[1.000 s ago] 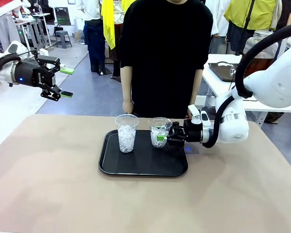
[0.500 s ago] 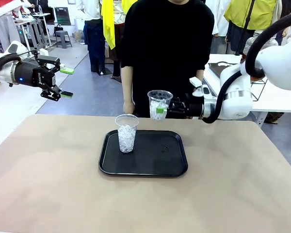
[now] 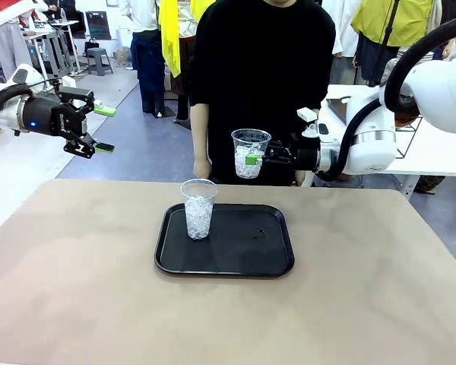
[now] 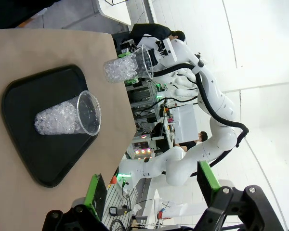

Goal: Pour the drink into the iced cup.
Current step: Open the gripper to release the iced cup you were holding.

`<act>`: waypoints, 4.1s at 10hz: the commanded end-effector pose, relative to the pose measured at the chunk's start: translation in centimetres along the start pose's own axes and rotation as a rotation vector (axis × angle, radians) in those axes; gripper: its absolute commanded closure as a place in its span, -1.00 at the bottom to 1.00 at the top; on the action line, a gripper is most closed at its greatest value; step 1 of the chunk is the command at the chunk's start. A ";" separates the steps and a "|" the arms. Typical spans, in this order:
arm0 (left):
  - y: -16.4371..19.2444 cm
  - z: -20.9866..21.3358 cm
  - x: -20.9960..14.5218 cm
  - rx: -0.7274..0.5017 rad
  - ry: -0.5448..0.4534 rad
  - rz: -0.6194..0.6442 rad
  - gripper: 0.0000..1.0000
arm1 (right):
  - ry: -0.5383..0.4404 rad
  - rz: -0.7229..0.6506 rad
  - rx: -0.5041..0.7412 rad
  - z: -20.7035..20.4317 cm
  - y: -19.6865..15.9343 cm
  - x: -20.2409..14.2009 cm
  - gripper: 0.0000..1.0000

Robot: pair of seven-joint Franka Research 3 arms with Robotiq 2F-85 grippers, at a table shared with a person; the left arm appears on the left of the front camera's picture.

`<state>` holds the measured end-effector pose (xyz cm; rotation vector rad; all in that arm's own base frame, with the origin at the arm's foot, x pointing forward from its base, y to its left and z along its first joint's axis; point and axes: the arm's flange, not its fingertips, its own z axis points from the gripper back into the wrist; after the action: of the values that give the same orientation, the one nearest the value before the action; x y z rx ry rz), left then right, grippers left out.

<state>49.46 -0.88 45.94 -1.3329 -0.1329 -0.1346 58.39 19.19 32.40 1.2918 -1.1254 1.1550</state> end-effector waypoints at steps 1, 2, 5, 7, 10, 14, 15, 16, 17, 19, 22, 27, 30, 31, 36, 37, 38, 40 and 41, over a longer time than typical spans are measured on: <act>-0.1 0.1 -0.2 -0.003 -0.001 -0.001 -1.00 | -0.011 0.003 -0.004 -0.3 0.2 0.1 -0.25; -0.1 0.1 -0.2 -0.003 -0.001 -0.001 -1.00 | -0.011 0.003 -0.004 -0.3 0.2 0.1 -0.25; -0.1 0.1 -0.2 -0.003 -0.001 -0.001 -1.00 | -0.011 0.003 -0.004 -0.3 0.2 0.1 -0.25; -0.1 0.1 -0.2 -0.003 -0.001 -0.001 -1.00 | -0.011 0.003 -0.004 -0.3 0.2 0.1 -0.25; -0.1 0.1 -0.2 -0.003 -0.001 -0.001 -1.00 | -0.011 0.003 -0.004 -0.3 0.2 0.1 -0.25; -0.1 0.1 -0.2 -0.003 -0.001 -0.001 -1.00 | -0.011 0.003 -0.004 -0.3 0.2 0.1 -0.25; -0.1 0.1 -0.2 -0.003 -0.001 -0.001 -1.00 | -0.011 0.003 -0.004 -0.3 0.2 0.1 -0.25; -0.1 0.1 -0.2 -0.003 -0.001 -0.001 -1.00 | -0.011 0.003 -0.004 -0.3 0.2 0.1 -0.25; -0.1 0.1 -0.2 -0.003 -0.001 -0.001 -1.00 | -0.011 0.003 -0.004 -0.3 0.2 0.1 -0.25; -0.1 0.1 -0.2 -0.003 -0.001 -0.001 -1.00 | -0.011 0.003 -0.004 -0.3 0.2 0.1 -0.25; -0.1 0.1 -0.2 -0.003 -0.001 -0.001 -1.00 | -0.011 0.003 -0.004 -0.3 0.2 0.1 -0.25; -0.1 0.1 -0.2 -0.003 -0.001 -0.001 -1.00 | -0.011 0.003 -0.004 -0.3 0.2 0.1 -0.25; -0.1 0.1 -0.2 -0.003 -0.001 -0.001 -1.00 | -0.011 0.003 -0.004 -0.3 0.2 0.1 -0.25; -0.1 0.1 -0.2 -0.003 -0.001 -0.001 -1.00 | 0.000 -0.005 0.000 0.0 0.0 -0.3 -0.53; -0.1 0.1 -0.2 -0.003 -0.001 -0.001 -1.00 | 0.013 0.000 -0.076 5.7 1.1 0.1 -1.00; -0.1 0.1 -0.2 -0.003 -0.001 -0.001 -1.00 | 0.024 0.010 -0.091 7.7 1.7 -0.1 -1.00; -0.1 0.1 -0.2 -0.003 -0.001 -0.001 -1.00 | 0.038 0.021 -0.072 9.4 2.4 -0.2 -1.00; -0.1 0.1 -0.2 -0.003 -0.001 -0.001 -1.00 | 0.064 0.049 -0.019 13.0 3.9 -0.7 -1.00; -0.1 0.1 -0.2 -0.003 -0.001 -0.001 -1.00 | 0.072 0.055 -0.035 14.7 4.6 -0.8 -1.00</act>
<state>49.45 -0.85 45.93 -1.3329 -0.1330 -0.1339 55.31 5.13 31.49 1.1998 -1.1105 1.1736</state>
